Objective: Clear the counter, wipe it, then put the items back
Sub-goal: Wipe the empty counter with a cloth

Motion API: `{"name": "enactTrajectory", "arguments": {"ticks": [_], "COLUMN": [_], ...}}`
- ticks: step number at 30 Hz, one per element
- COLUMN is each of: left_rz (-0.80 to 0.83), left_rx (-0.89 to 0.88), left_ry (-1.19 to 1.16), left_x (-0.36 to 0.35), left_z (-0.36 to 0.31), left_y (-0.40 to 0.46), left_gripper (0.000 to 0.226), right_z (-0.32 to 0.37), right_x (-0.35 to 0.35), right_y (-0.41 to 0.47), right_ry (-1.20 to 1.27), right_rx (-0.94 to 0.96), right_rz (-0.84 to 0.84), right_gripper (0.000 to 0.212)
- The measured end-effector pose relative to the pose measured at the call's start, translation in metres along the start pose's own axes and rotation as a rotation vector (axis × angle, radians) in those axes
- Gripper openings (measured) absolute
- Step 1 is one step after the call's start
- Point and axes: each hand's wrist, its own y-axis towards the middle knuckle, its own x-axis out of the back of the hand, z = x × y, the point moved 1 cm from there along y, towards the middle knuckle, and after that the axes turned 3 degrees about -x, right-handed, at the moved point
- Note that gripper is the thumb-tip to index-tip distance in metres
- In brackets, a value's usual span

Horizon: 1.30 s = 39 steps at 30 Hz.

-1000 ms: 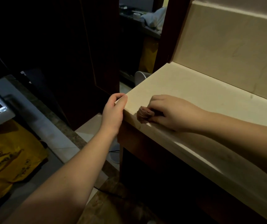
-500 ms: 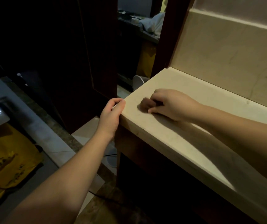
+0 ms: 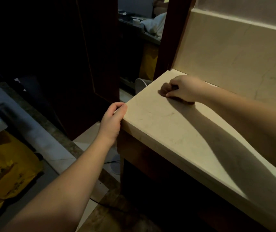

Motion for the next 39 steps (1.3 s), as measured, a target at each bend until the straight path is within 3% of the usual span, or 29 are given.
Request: {"name": "enactTrajectory", "arguments": {"ticks": [2,7,9,13,20,24,26,32,37,39], "left_rz": [0.008,0.013,0.018,0.009,0.005,0.011,0.001,-0.016,-0.001,0.003], "left_rx": [-0.005,0.003,-0.002,-0.02,-0.029,-0.029,-0.028,-0.038,-0.057,-0.058], "left_ry": [0.007,-0.004,-0.003,0.021,0.026,0.028,0.031,0.04,0.133,0.222], "left_x": [0.001,0.0,0.001,0.0,-0.002,0.0,0.0,-0.002,0.001,0.002], "left_z": [0.001,0.001,0.001,0.001,0.0,-0.001,-0.002,-0.004,-0.009,-0.015], "left_y": [0.0,0.002,0.002,0.001,0.0,0.0,-0.001,-0.002,-0.003,-0.003], "left_gripper": [0.021,0.027,0.022,0.035,0.032,0.029,0.03,0.026,0.02,0.024], "right_z": [0.001,0.039,0.026,-0.011,0.035,-0.011,-0.02,0.016,-0.038,-0.03], "right_x": [-0.001,-0.01,-0.004,0.005,-0.007,0.004,0.004,-0.011,0.003,0.002], "right_y": [0.004,-0.036,-0.029,0.003,-0.02,0.006,0.014,-0.013,0.014,0.019], "right_ry": [-0.001,0.026,0.011,-0.019,-0.039,-0.081,-0.076,-0.036,-0.019,-0.033], "right_rx": [-0.016,0.227,0.162,-0.101,0.145,-0.117,-0.154,0.119,-0.231,-0.198], "right_rz": [-0.018,0.073,0.061,0.007,0.038,0.024,0.008,0.038,0.006,-0.019], "right_gripper": [0.028,0.02,0.021,0.027,0.024,0.026,0.028,0.025,0.027,0.025]}}
